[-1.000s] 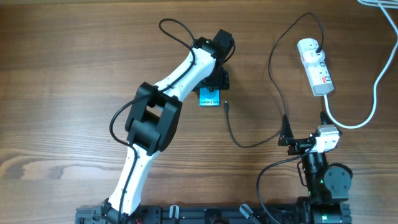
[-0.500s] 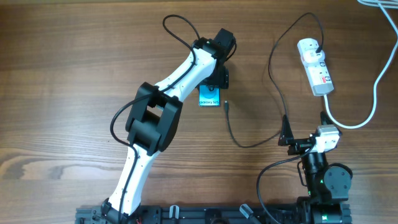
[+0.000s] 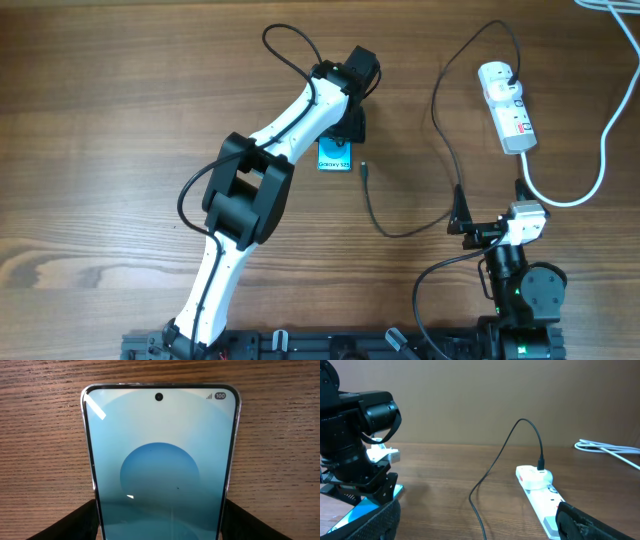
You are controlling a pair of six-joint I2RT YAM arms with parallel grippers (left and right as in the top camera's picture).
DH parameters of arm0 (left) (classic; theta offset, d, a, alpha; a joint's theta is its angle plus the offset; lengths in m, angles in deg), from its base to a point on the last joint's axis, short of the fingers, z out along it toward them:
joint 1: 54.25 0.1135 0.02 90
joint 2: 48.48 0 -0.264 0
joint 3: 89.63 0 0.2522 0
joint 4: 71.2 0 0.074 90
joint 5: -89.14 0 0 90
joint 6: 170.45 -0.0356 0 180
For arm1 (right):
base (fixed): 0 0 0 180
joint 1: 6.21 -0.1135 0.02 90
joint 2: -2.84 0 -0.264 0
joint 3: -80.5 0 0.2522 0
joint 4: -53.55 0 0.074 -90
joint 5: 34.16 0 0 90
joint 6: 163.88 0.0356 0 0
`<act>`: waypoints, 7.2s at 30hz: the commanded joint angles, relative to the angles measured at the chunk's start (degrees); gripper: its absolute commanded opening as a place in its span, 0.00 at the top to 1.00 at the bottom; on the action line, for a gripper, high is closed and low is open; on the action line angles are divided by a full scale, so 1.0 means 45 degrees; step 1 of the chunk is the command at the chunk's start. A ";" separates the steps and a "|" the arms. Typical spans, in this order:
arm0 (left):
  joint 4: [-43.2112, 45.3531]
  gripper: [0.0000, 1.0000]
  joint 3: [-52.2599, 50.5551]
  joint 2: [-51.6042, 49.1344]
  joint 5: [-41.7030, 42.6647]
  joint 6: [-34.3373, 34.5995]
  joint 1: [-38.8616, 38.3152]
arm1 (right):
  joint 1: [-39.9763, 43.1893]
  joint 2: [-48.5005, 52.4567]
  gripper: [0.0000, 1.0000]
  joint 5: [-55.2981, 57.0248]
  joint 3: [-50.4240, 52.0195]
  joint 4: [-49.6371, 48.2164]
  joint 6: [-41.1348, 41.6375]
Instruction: Plug charger to phone and switch on socket
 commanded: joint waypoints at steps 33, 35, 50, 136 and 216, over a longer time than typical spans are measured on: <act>-0.1059 0.27 -0.0277 0.1010 0.1545 0.0223 0.0180 | -0.0049 -0.0053 0.00 0.0170 0.0015 -0.0039 0.0029; -0.0903 0.27 -0.0583 0.0957 0.1545 0.0228 0.0165 | -0.0049 -0.0053 0.00 0.0170 0.0015 -0.0044 0.0029; 0.0578 0.04 -0.1802 0.0845 0.1069 0.0568 0.0034 | -0.0049 -0.0053 0.00 0.0170 0.0015 -0.0044 0.0024; -0.0345 0.29 -0.2633 0.2098 0.0928 0.1141 0.0986 | -0.0049 -0.0053 0.00 0.0170 0.0015 -0.0044 0.0029; 0.0068 0.33 -0.4566 0.4401 0.5168 0.1846 0.2152 | -0.0049 -0.0053 0.00 0.0170 0.0015 -0.0044 0.0029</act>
